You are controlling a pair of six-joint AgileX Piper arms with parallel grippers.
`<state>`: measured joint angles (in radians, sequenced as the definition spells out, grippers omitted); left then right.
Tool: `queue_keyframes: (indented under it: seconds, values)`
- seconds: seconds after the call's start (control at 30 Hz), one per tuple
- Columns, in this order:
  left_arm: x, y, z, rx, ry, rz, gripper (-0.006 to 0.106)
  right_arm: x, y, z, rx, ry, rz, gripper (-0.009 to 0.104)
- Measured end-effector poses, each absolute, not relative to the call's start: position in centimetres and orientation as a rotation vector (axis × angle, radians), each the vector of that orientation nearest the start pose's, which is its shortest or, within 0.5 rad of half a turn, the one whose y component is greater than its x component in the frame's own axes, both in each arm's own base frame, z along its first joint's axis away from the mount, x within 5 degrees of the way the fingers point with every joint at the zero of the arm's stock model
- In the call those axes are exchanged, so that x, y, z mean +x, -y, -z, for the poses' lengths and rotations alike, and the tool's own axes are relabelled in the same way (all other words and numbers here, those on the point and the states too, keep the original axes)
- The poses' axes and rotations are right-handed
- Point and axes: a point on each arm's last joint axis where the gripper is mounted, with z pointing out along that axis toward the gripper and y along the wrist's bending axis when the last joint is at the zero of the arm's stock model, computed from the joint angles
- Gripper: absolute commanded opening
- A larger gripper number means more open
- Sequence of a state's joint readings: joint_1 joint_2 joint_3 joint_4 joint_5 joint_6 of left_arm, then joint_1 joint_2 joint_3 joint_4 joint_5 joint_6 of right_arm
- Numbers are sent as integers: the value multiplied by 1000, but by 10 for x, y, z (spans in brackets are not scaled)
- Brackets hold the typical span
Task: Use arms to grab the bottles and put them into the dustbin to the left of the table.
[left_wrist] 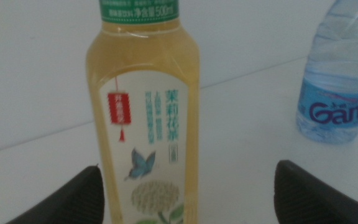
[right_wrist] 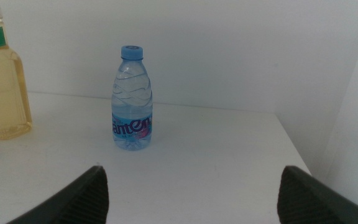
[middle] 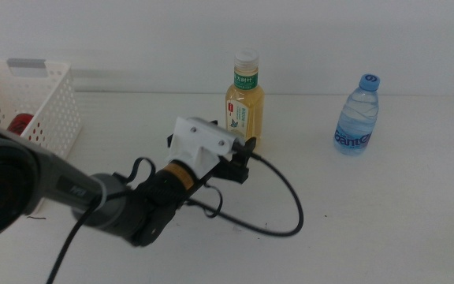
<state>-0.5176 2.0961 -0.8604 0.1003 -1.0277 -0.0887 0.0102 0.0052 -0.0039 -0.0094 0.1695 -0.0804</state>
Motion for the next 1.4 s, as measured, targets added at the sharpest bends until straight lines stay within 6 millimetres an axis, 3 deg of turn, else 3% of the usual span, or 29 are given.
queue_keyframes:
  seconds: [0.37, 0.73, 0.93, 1.03, 1.1, 1.2, 1.3, 1.4]
  values:
    - [382, 210, -108, 493, -1654, 508, 94, 56, 0, -199, -81, -1653, 62, 92]
    - [411, 222, -86, 478, -1647, 522, 94, 56, 0, -199, -81, -1653, 62, 92]
    - [424, 232, -88, 489, -1614, 525, 91, 56, 0, -199, -81, -1653, 62, 92]
    - [429, 233, -82, 478, -1635, 516, 83, 56, 0, -199, -81, -1653, 62, 92]
    - [430, 232, -78, 460, -1649, 520, 68, 56, 0, -199, -81, -1653, 62, 92]
    - [429, 233, -77, 458, -1658, 537, 34, 56, 0, -199, -81, -1653, 62, 92]
    - [423, 231, -89, 489, -1694, 541, -2, 56, 0, -199, -81, -1653, 62, 92]
    - [403, 220, -111, 535, -1796, 502, -2, 56, 0, -199, -81, -1653, 62, 92]
